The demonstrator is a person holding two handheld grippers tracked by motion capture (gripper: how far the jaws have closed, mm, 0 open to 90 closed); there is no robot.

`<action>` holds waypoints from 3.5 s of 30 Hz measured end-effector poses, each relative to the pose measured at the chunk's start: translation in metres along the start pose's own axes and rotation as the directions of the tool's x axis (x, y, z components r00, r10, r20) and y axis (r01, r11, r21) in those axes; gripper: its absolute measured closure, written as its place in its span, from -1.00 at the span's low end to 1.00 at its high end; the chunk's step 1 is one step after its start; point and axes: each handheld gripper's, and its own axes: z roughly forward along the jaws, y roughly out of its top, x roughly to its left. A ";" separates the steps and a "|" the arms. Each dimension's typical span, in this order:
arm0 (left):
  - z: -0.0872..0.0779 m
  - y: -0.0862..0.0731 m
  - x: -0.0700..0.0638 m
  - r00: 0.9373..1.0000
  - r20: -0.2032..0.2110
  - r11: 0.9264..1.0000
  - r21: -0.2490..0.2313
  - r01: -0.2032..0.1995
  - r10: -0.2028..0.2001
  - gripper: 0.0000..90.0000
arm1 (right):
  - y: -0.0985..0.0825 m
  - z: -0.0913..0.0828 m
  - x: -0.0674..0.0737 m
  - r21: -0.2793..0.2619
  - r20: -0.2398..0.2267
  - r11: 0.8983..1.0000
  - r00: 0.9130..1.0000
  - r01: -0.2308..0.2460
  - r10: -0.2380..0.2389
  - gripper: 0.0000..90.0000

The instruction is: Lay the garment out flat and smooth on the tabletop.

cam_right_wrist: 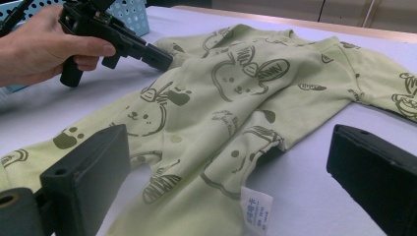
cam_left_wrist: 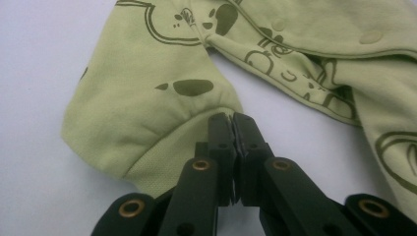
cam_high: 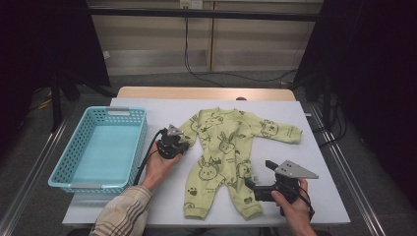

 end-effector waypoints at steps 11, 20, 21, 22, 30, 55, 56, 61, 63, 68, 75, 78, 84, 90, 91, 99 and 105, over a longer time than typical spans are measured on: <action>-0.032 0.029 0.010 1.000 0.009 0.997 -0.080 0.015 -0.014 0.95 | 0.000 0.001 0.001 0.000 -0.007 1.000 1.000 -0.011 0.011 -0.94; -0.052 0.049 0.025 0.992 -0.016 0.970 -0.209 0.122 -0.128 0.95 | 0.001 0.000 0.001 -0.017 -0.007 1.000 1.000 -0.012 0.012 -0.94; -0.056 0.050 0.030 0.993 -0.014 0.979 -0.173 0.110 -0.114 0.95 | 0.001 0.000 0.000 -0.017 -0.009 1.000 1.000 -0.014 0.014 -0.94; -0.057 0.051 0.033 0.992 -0.024 0.973 -0.199 0.117 -0.125 0.95 | 0.001 0.000 0.001 -0.016 -0.007 1.000 1.000 -0.015 0.015 -0.95; -0.061 0.062 0.043 0.976 -0.048 0.944 -0.265 0.194 -0.214 0.95 | 0.001 0.000 0.001 -0.014 -0.007 1.000 1.000 -0.012 0.012 -0.95; -0.050 0.062 0.062 0.942 -0.208 0.937 -0.291 0.195 -0.261 0.07 | 0.000 -0.001 -0.001 -0.015 -0.002 1.000 1.000 0.001 -0.001 -0.95; -0.049 0.062 0.061 0.944 -0.213 0.943 -0.272 0.192 -0.254 0.07 | 0.000 -0.001 0.000 -0.015 -0.004 1.000 1.000 -0.009 0.009 -0.95; -0.027 0.056 0.058 0.950 -0.223 0.963 -0.207 0.172 -0.217 0.03 | 0.000 -0.001 0.000 -0.015 -0.004 1.000 1.000 -0.008 0.008 -0.95; -0.018 0.052 0.059 0.954 -0.229 0.973 -0.173 0.156 -0.193 0.04 | 0.000 -0.001 0.001 -0.015 -0.005 1.000 1.000 -0.008 0.008 -0.95; -0.003 0.047 0.061 0.958 -0.253 0.988 -0.104 0.110 -0.133 0.18 | 0.000 -0.002 0.000 -0.017 -0.009 1.000 1.000 -0.007 0.007 -0.95; 0.003 0.044 0.063 0.939 -0.322 0.992 -0.064 0.106 -0.121 0.47 | 0.000 -0.002 0.001 -0.018 -0.014 1.000 1.000 -0.006 0.006 -0.94; -0.008 0.048 0.061 0.937 -0.331 0.992 -0.083 0.090 -0.113 0.82 | 0.000 -0.002 0.000 -0.014 -0.008 1.000 1.000 -0.005 0.004 -0.94; -0.027 0.052 0.062 0.952 -0.279 0.983 -0.166 0.080 -0.124 0.83 | 0.000 -0.002 0.002 -0.014 -0.010 1.000 1.000 0.000 0.000 -0.94; -0.015 0.047 0.060 0.974 -0.191 0.985 -0.141 0.098 -0.124 0.91 | 0.000 -0.002 0.001 -0.014 -0.009 1.000 1.000 -0.001 0.001 -0.94; -0.014 0.046 0.061 0.975 -0.182 0.984 -0.143 0.103 -0.129 0.92 | 0.000 -0.002 0.001 -0.014 -0.008 1.000 1.000 -0.001 0.001 -0.94; -0.014 0.032 0.045 0.990 -0.111 0.990 -0.123 0.074 -0.088 0.77 | 0.000 -0.002 0.001 -0.017 -0.009 1.000 1.000 0.002 -0.002 -0.94; -0.011 0.020 0.026 0.998 -0.038 0.993 -0.103 0.050 -0.055 0.72 | 0.000 0.002 0.003 0.007 -0.009 1.000 1.000 0.011 -0.011 -0.85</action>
